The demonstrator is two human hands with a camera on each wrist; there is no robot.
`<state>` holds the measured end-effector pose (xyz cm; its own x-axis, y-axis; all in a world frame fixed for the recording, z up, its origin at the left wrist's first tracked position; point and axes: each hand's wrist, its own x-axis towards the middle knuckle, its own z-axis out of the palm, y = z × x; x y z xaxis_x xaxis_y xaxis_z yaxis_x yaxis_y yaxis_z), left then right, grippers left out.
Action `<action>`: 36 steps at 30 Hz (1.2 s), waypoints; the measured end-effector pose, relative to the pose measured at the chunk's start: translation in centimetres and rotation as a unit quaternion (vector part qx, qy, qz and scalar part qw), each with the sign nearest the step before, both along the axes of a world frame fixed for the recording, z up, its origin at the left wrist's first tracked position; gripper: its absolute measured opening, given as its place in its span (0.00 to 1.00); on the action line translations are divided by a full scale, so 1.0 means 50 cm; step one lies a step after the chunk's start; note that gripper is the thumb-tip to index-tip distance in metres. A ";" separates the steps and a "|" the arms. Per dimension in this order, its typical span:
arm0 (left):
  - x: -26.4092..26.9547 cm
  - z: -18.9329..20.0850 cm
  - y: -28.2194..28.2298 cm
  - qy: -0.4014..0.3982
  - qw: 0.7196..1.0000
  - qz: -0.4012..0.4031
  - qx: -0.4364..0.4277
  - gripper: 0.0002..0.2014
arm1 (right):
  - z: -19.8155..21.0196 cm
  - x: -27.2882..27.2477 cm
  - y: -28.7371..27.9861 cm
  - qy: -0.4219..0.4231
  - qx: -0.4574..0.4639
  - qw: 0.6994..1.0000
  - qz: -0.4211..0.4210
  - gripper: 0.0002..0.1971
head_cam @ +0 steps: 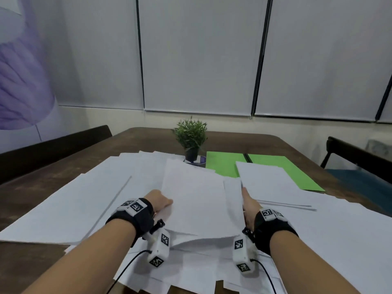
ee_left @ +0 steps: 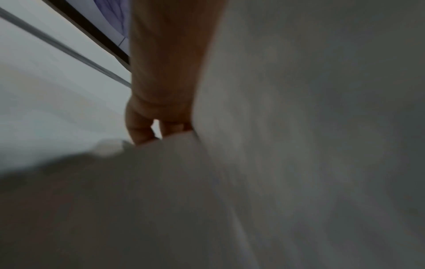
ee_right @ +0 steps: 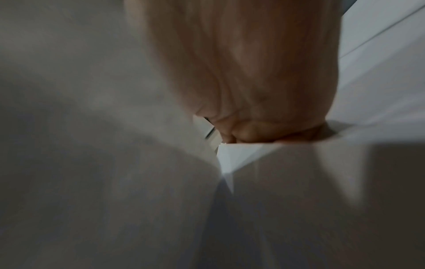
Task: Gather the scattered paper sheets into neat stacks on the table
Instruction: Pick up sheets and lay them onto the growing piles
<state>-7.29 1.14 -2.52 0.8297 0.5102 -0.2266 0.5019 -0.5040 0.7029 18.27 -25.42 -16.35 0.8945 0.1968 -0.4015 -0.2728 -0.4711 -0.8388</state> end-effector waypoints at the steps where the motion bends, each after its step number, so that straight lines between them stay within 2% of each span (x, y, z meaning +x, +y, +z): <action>1: 0.007 -0.008 -0.014 0.026 1.000 -0.012 0.012 0.23 | 0.024 -0.037 -0.003 -0.012 -0.004 1.000 0.007 0.69; 2: 0.013 -0.014 -0.025 0.051 0.998 -0.014 0.028 0.24 | 0.051 -0.077 -0.008 -0.012 -0.010 1.000 0.022 0.65; 4: 0.018 -0.014 -0.036 0.073 0.997 -0.010 0.017 0.28 | 0.141 -0.181 0.000 -0.011 -0.048 0.998 0.049 0.50; 5: 0.022 -0.010 -0.037 0.071 0.997 -0.002 0.005 0.28 | 0.194 -0.236 0.008 -0.008 -0.107 0.989 0.100 0.40; 6: 0.022 -0.004 -0.034 0.074 0.997 0.006 -0.001 0.27 | 0.229 -0.271 0.013 -0.018 -0.163 0.981 0.101 0.32; 7: 0.024 -0.002 -0.027 0.075 0.997 0.017 -0.006 0.27 | 0.243 -0.277 0.018 -0.059 -0.208 0.972 0.096 0.26; 9: 0.030 0.007 0.001 0.068 0.996 0.054 -0.014 0.30 | 0.275 -0.287 0.028 -0.117 -0.310 0.927 0.174 0.20; 10: 0.034 0.015 0.018 0.061 0.995 0.074 -0.018 0.30 | 0.277 -0.277 0.033 -0.145 -0.335 0.908 0.204 0.18; 12: 0.048 0.015 0.066 0.047 0.994 0.099 -0.025 0.29 | 0.283 -0.263 0.040 -0.194 -0.314 0.906 0.206 0.18; 13: 0.056 0.013 0.091 0.045 0.992 0.113 -0.019 0.29 | 0.289 -0.256 0.048 -0.198 -0.266 0.926 0.179 0.19; 14: 0.066 0.009 0.117 0.043 0.991 0.126 -0.009 0.29 | 0.284 -0.241 0.061 -0.142 -0.171 0.968 0.114 0.20; 15: 0.075 0.007 0.141 0.037 0.990 0.137 0.001 0.30 | 0.283 -0.233 0.070 -0.119 -0.086 0.988 0.049 0.22; 16: 0.085 0.002 0.166 0.031 0.988 0.149 0.010 0.33 | 0.279 -0.221 0.083 -0.130 -0.086 0.986 0.052 0.24; 18: 0.115 -0.017 0.219 0.038 0.985 0.167 0.015 0.40 | 0.274 -0.194 0.102 -0.146 -0.179 0.968 0.095 0.24; 20: 0.134 -0.021 0.238 0.068 0.984 0.162 0.042 0.44 | 0.271 -0.164 0.111 -0.160 -0.270 0.933 0.177 0.23; 23: 0.166 -0.024 0.242 0.132 0.979 0.100 0.120 0.38 | 0.252 -0.107 0.138 -0.122 -0.359 0.895 0.235 0.17; 24: 0.178 -0.028 0.240 0.155 0.975 0.071 0.140 0.37 | 0.250 -0.092 0.146 -0.111 -0.398 0.871 0.267 0.14; 25: 0.190 -0.032 0.237 0.179 0.971 0.041 0.154 0.37 | 0.243 -0.073 0.153 -0.125 -0.440 0.841 0.289 0.12; 29: 0.221 -0.036 0.223 0.246 0.946 -0.018 0.209 0.37 | 0.233 -0.046 0.160 -0.170 -0.508 0.773 0.340 0.09; 31: 0.219 -0.029 0.221 0.260 0.939 -0.028 0.225 0.38 | 0.239 -0.049 0.159 -0.185 -0.521 0.757 0.348 0.07; 36: 0.202 -0.017 0.214 0.303 0.915 -0.097 0.247 0.41 | 0.274 -0.073 0.144 -0.184 -0.517 0.767 0.333 0.08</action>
